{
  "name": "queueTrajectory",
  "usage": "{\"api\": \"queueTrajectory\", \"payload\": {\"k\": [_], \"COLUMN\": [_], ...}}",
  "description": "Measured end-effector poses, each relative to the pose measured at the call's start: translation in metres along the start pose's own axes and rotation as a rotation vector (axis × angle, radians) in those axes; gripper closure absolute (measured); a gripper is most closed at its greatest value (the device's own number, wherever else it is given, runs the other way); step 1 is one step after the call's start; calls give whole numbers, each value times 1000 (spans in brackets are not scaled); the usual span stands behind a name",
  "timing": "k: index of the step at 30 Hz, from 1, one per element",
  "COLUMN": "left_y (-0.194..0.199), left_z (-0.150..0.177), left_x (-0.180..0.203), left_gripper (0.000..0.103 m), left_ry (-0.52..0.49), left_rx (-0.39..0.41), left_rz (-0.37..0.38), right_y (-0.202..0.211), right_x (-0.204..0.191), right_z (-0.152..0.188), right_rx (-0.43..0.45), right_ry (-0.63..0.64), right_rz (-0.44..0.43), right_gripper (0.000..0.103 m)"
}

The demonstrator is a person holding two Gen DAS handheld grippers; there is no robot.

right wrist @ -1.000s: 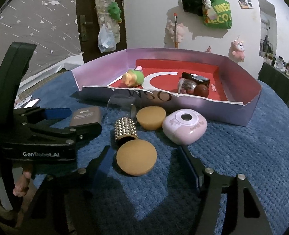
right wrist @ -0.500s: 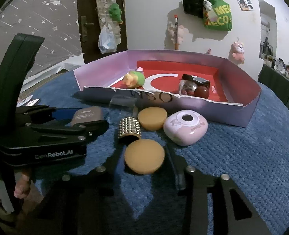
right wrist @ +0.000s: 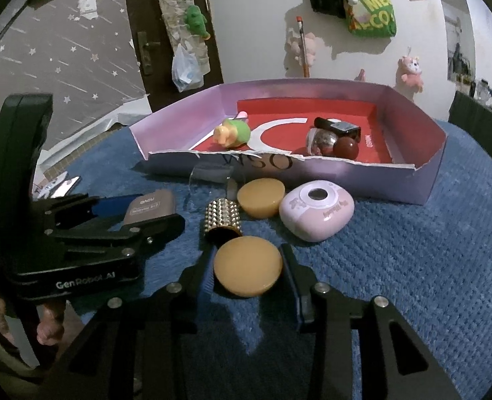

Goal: Organize rigid objects
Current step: 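Grasp the brown eyeshadow compact with the left tool while the right grasps a tan sponge, then carry the eyeshadow compact and tan sponge over the red-lined box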

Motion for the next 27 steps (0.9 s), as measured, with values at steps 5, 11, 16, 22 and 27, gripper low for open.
{"api": "queueTrajectory", "payload": {"k": [5, 11, 16, 22, 27], "left_y": [10, 20, 27, 35, 40], "left_z": [1, -2, -5, -12, -20], "left_x": [-1, 1, 2, 2, 3], "left_gripper": [44, 44, 44, 44, 44], "left_ry": [13, 17, 17, 21, 19], "left_rx": [10, 27, 39, 64, 73], "left_rz": [12, 26, 33, 46, 49], "right_y": [6, 16, 21, 25, 29], "right_x": [5, 0, 0, 1, -3], "right_z": [-2, -10, -15, -22, -30], "right_rx": [-20, -16, -7, -2, 1], "right_ry": [-60, -56, -69, -78, -61], "right_rz": [-69, -107, -132, -153, -170], "right_gripper": [63, 63, 63, 63, 63]}}
Point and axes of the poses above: each gripper's, at about its wrist camera, not at the fingertips, and y roughly against the way its jaws point, x to its right, z to its underside, the point moved 4 cm from there along -y, roughly the way its jaws point, and after that the axes turned 2 degrees about x, right-handed, at the moved point
